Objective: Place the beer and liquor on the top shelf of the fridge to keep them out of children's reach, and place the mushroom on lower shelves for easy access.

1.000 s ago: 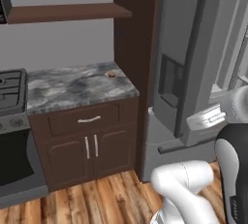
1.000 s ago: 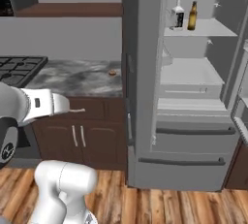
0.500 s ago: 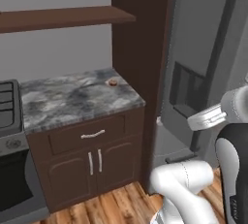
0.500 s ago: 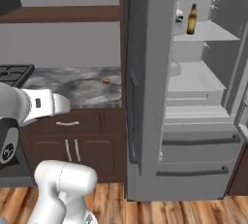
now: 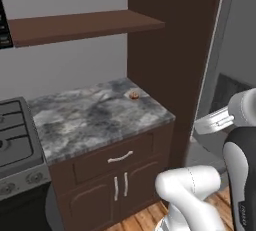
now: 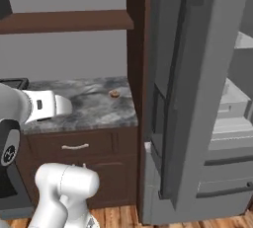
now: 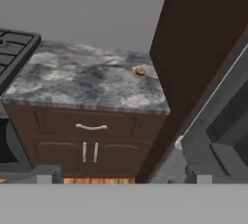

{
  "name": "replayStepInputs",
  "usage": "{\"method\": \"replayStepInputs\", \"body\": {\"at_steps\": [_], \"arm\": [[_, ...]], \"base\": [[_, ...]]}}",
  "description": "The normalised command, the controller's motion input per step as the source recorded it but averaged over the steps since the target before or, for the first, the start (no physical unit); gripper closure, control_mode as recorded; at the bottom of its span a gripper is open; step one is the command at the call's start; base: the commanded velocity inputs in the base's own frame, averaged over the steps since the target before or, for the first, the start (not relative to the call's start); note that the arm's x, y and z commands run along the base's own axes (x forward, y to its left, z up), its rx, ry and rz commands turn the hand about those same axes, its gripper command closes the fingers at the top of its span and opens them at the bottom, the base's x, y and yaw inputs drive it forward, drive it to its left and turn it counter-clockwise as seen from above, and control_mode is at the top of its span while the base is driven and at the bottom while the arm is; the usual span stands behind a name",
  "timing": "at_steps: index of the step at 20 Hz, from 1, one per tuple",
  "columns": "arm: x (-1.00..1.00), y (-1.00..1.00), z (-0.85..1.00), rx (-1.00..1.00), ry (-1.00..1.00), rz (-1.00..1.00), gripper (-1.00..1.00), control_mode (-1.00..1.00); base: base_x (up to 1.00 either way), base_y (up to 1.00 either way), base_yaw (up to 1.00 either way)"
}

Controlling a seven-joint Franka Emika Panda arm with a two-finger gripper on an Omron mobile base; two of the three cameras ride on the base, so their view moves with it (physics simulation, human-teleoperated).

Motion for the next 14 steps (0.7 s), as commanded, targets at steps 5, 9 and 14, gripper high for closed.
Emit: {"method": "replayStepInputs", "body": {"at_steps": [5,9,14], "arm": [[0.0,0.0,0.0,0.0,0.0,0.0,-1.0,1.0],[0.0,0.0,0.0,0.0,0.0,0.0,-1.0,1.0],[0.0,0.0,0.0,0.0,0.0,0.0,-1.0,1.0]], "base": [[0.58,0.5,-0.24],[0.62,0.36,-0.25],[0.55,0.42,-0.24]]}}
